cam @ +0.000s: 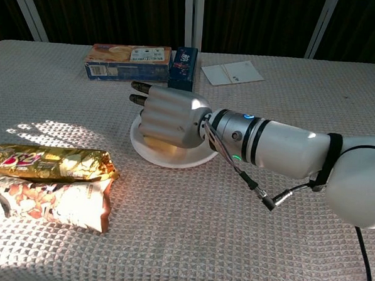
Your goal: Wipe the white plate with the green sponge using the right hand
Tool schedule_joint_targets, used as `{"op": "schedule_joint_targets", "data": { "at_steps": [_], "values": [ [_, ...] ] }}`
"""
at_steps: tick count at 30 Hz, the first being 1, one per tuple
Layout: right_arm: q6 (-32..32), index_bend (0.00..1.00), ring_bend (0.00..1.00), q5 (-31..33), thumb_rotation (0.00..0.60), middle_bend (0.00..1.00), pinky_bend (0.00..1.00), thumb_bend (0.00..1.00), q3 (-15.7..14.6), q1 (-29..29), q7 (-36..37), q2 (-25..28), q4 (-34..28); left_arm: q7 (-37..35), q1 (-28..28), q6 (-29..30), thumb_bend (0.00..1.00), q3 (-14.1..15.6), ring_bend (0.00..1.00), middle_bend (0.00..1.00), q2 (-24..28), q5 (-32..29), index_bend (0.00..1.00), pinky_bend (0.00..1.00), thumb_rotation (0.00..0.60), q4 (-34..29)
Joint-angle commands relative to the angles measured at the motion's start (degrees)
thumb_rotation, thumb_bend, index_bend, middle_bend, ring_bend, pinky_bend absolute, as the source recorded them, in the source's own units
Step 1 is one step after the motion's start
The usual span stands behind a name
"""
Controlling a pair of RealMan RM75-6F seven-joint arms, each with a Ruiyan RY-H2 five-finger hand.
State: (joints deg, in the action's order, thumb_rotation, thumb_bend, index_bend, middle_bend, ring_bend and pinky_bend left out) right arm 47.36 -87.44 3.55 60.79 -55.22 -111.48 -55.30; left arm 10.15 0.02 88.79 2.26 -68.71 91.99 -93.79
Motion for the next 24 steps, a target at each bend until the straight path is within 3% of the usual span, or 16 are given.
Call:
{"op": "schedule_joint_targets", "data": {
  "at_steps": [1, 6, 13, 19, 24],
  "values": [
    [-1.01, 0.46, 0.08, 0.48, 0.600, 0.35, 0.00, 0.30, -0.38, -0.28, -0.33, -0.92, 1.48, 0.02, 0.02, -0.02, 0.05, 0.03, 0.10, 0.12, 0.01, -0.02, 0.24, 0.12, 0.600, -0.02],
    [1.60, 0.46, 0.08, -0.26, 0.600, 0.35, 0.00, 0.30, 0.95, -0.34, 1.42, 0.37, -0.20, 0.31, 0.10, 0.21, 0.05, 0.01, 0.10, 0.12, 0.24, 0.11, 0.24, 0.12, 0.600, -0.28],
    [7.95, 0.46, 0.08, 0.78, 0.600, 0.35, 0.00, 0.30, 3.32, -3.90, 3.18, 8.43, -7.82, 0.70, 0.16, 1.01, 0.05, -0.05, 0.10, 0.12, 0.56, 1.03, 0.24, 0.12, 0.600, -0.77],
    [8.15, 0.44, 0.08, 4.92, 0.600, 0.35, 0.00, 0.30, 1.07, -9.63, 3.08, 14.51, -10.28, 0.71, 0.07, 1.15, 0.05, -0.14, 0.10, 0.12, 0.23, 1.42, 0.24, 0.12, 0.600, -1.01],
    [6.31, 0.34, 0.07, 8.63, 0.600, 0.30, 0.00, 0.30, 0.02, -12.24, 2.55, 14.20, -7.30, 1.00, -0.20, 0.88, 0.05, -0.16, 0.10, 0.12, -0.13, 1.74, 0.24, 0.12, 0.600, -1.16]
  ]
}}
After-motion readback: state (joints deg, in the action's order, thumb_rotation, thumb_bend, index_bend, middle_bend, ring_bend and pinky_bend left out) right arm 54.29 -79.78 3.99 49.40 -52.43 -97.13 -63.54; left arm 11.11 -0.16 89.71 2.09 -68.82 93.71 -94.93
